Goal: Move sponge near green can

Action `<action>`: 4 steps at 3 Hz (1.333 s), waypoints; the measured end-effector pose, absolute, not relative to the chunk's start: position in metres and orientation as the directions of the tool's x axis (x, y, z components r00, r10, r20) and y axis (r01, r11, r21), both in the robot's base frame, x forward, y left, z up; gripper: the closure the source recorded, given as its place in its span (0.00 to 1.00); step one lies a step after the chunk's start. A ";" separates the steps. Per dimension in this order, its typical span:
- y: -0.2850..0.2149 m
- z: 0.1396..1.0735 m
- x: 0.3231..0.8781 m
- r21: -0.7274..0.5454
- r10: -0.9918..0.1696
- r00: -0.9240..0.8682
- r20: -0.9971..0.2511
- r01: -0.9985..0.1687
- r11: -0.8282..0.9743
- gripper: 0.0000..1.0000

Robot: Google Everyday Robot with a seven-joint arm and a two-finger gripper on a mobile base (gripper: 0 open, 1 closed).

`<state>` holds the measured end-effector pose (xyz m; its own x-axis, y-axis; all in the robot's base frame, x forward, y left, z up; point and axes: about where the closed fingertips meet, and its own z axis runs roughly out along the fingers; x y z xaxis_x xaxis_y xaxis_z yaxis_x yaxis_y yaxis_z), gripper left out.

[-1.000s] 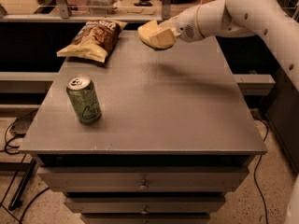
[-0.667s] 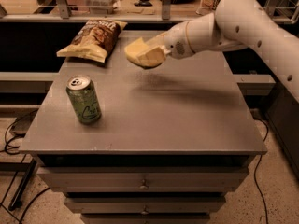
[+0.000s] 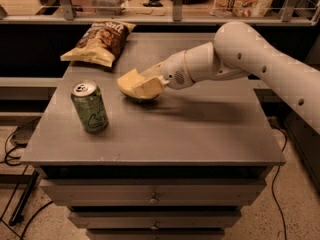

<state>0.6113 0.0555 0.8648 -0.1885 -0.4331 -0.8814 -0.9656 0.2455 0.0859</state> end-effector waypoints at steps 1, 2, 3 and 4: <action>0.064 0.849 0.588 0.160 -0.413 -0.249 -0.876 -0.958 0.239 0.61; 0.067 0.841 0.569 0.223 -0.393 -0.303 -0.868 -0.946 0.237 0.36; 0.069 0.840 0.567 0.228 -0.394 -0.306 -0.867 -0.946 0.233 0.14; 0.071 0.839 0.566 0.228 -0.395 -0.305 -0.867 -0.946 0.230 0.00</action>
Offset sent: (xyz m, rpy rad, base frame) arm -0.0623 0.0093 -0.0323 0.0728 0.2017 -0.0129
